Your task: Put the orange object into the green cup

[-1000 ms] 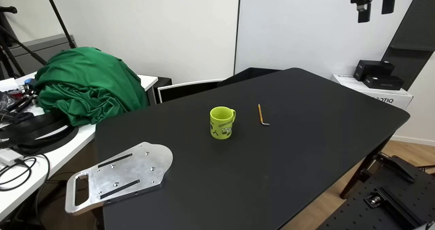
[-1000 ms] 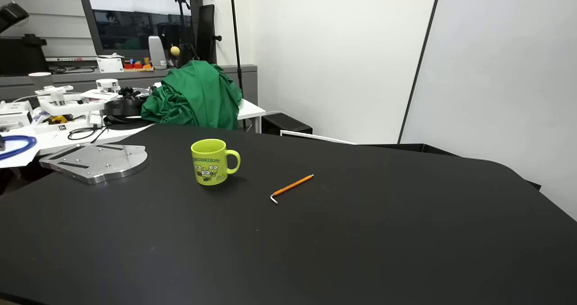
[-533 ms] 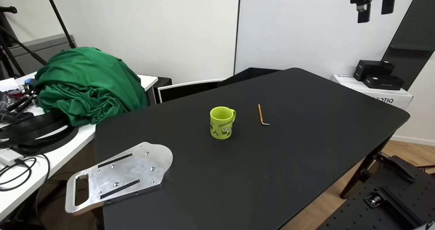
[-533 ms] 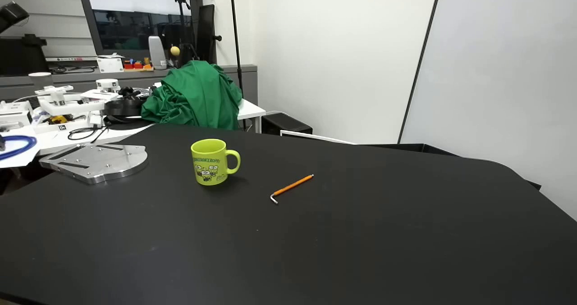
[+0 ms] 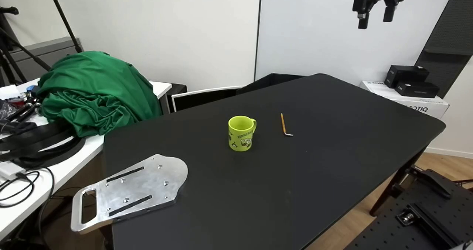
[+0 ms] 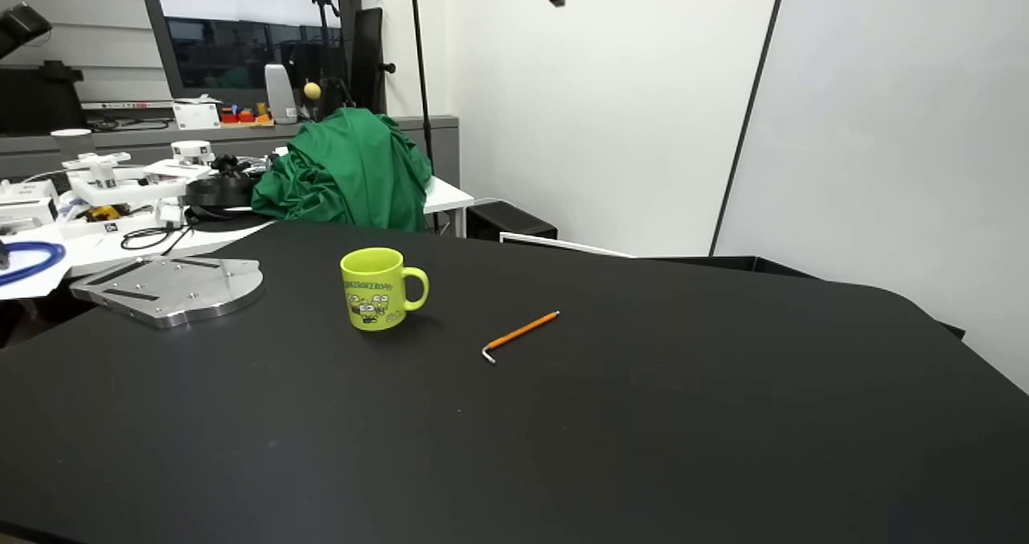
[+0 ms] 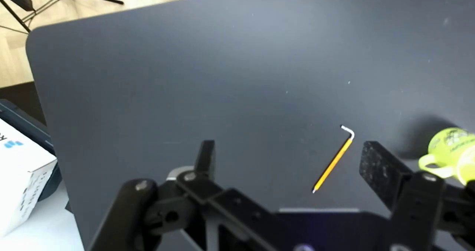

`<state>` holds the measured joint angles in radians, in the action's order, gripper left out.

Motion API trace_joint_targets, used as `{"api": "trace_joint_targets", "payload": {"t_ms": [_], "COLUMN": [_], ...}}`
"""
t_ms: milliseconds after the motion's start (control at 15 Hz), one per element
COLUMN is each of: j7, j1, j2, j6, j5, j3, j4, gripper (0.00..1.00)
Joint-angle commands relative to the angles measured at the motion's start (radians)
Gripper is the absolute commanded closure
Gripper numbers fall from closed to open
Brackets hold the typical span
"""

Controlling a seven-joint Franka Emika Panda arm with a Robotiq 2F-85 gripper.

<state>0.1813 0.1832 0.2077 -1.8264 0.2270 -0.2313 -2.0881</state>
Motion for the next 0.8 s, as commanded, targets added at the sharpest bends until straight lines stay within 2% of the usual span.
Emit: {"api": "trace_joint_targets", "payload": {"t_ms": [0,133,400,533,733], "j7": [-0.033,-0.093,-0.243,-0.359,-0.549], "j1": [0.020,0.038,0.053,0.039,-0.008], "j2": [-0.203,-0.305,-0.492,-0.542,-0.577], "j6": [-0.042,-0.077,-0.045,-0.093,-0.227], "j5": [-0.093,-0.181,-0.317,-0.344,-0.316], "j3": [-0.026,-0.032,-0.012,-0.002,0.005], "j4": [0.186,0.274,0.458,0.488,0.456], "gripper": [0.00,0.00,0.00,0.00,0.00]}}
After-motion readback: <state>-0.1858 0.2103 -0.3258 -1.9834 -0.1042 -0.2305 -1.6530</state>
